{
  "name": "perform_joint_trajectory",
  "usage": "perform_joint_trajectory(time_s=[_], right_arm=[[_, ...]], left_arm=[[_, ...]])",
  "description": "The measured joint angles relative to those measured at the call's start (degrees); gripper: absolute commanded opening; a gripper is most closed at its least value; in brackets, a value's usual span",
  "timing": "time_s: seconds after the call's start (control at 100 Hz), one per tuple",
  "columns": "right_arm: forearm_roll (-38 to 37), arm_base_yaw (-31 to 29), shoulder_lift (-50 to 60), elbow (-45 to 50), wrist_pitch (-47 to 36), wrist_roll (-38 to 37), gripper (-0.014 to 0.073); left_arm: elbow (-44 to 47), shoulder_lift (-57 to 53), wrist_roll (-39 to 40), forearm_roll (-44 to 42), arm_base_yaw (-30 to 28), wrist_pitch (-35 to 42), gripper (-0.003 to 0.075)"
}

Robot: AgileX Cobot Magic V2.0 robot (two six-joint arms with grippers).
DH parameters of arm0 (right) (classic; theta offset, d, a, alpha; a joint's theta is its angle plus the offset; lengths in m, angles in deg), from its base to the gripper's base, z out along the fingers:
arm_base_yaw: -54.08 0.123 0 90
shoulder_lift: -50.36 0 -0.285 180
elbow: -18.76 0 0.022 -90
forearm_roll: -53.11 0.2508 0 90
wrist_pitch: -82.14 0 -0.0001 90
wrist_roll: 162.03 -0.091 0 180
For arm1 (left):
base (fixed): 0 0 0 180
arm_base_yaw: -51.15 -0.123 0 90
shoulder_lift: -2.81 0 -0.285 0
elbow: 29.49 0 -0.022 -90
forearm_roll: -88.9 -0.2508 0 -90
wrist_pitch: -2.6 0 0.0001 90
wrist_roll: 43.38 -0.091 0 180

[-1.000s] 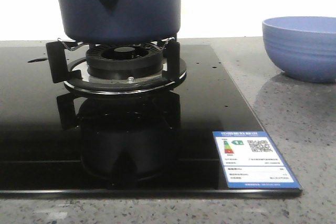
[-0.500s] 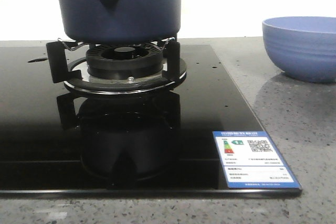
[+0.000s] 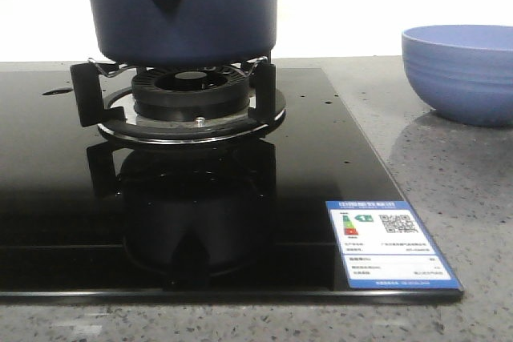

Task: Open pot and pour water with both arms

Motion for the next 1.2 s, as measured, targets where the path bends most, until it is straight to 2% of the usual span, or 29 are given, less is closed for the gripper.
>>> perform_joint_trajectory(time_s=[0.04,0.14,0.19,0.23,0.33,0.55,0.65,0.78,1.03,1.2], right_arm=[[-8.4,0.0,0.0,-1.0,-0.4,-6.9,-0.0062],[-31.1,0.0,0.1,-2.6,-2.7,-32.0,-0.0062],[-42.2,0.0,0.7,-2.6,-5.1,-41.4,-0.0062],[-47.6,0.0,1.3,-2.3,-6.6,-46.9,-0.0062],[-56.8,0.0,4.6,0.1,-10.5,-52.5,-0.0062],[-61.7,3.3,13.9,13.5,-19.1,-54.9,-0.0062],[-62.8,5.0,18.7,18.4,-20.1,-56.2,-0.0062],[-64.2,5.5,23.8,18.4,-17.3,-57.3,-0.0062],[-64.5,5.5,24.5,18.4,-8.3,-57.5,-0.0062],[-64.5,5.5,24.5,18.4,-7.2,-57.5,-0.0062]], left_arm=[[0.0,0.0,0.0,0.0,0.0,0.0,-0.0020],[0.0,0.0,0.0,0.0,0.0,0.0,-0.0020],[0.0,0.0,0.0,0.0,0.0,0.0,-0.0020],[0.0,0.0,0.0,0.0,0.0,0.0,-0.0020],[0.0,0.0,0.0,0.0,0.0,0.0,-0.0020],[0.0,0.0,0.0,0.0,0.0,0.0,-0.0020],[0.0,0.0,0.0,0.0,0.0,0.0,-0.0020],[0.0,0.0,0.0,0.0,0.0,0.0,-0.0020],[0.0,0.0,0.0,0.0,0.0,0.0,-0.0020],[0.0,0.0,0.0,0.0,0.0,0.0,-0.0020]])
